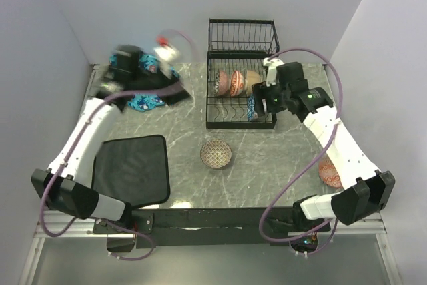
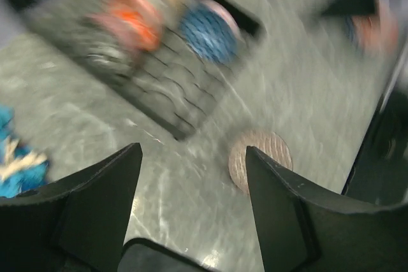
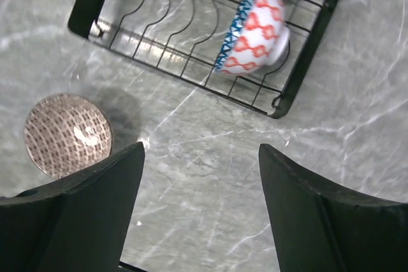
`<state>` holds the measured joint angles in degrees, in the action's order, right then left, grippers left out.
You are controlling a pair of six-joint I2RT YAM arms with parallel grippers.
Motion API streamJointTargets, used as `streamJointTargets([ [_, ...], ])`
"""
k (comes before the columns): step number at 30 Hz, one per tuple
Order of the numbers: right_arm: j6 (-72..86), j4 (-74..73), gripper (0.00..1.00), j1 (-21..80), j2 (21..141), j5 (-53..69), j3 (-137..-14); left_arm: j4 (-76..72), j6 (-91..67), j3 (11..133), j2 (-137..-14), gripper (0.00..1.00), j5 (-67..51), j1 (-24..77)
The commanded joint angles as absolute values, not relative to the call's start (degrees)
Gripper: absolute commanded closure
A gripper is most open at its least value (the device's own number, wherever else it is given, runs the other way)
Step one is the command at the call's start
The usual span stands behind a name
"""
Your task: Load the bowls into the dish rack
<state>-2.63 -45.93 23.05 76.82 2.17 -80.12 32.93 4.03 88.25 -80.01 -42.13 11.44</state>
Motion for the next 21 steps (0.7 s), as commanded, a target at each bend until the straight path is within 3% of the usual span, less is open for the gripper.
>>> streamJointTargets([
  [1,1.33,-43.43,0.17,19.16,73.83,9.67,-79.63,48.00,35.47,81.09,-77.00,0.28,-29.82,28.72],
  [7,0.79,-43.06,0.09,11.98,75.05,7.91,-82.08,40.18,43.77,66.82,-72.51,0.28,-24.17,40.16],
  [10,1.32,-44.82,0.01,6.53,76.02,10.88,-85.33,40.77,42.63,67.41,-75.31,0.28,-24.17,44.90],
  [21,4.21,-44.57,0.00,0.44,78.92,20.92,-92.89,37.89,41.66,70.05,-86.39,0.30,-19.61,50.98],
])
